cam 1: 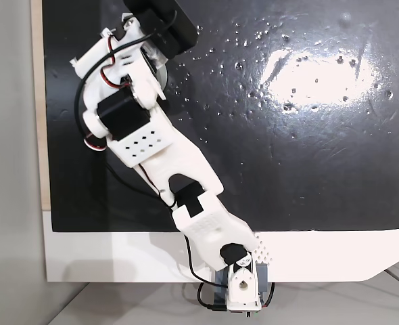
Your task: Grasp a pengrip and put it in the cup.
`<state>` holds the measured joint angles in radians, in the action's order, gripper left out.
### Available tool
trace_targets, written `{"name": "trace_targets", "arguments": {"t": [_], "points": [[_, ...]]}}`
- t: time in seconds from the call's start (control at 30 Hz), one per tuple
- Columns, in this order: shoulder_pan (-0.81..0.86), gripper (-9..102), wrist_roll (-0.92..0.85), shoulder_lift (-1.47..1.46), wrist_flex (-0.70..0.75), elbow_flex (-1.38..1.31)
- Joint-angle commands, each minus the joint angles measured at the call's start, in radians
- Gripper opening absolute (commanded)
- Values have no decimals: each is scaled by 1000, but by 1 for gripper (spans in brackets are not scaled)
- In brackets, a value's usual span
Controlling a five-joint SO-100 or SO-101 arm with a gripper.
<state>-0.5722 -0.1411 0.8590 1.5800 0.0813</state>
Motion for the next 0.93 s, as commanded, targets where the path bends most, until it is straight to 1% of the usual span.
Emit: {"name": "trace_targets", "arguments": {"t": [0.0,0.07,0.17,0.2,0.23,0.53,0.9], "points": [[-6,0,12,11,-20,-64],[2,2,15,9,-5,-66],[14,19,14,8,23,-94],[17,23,12,8,29,-101],[21,24,11,8,34,-109],[28,25,-11,2,81,-124],[18,24,-11,-11,87,-124]]}}
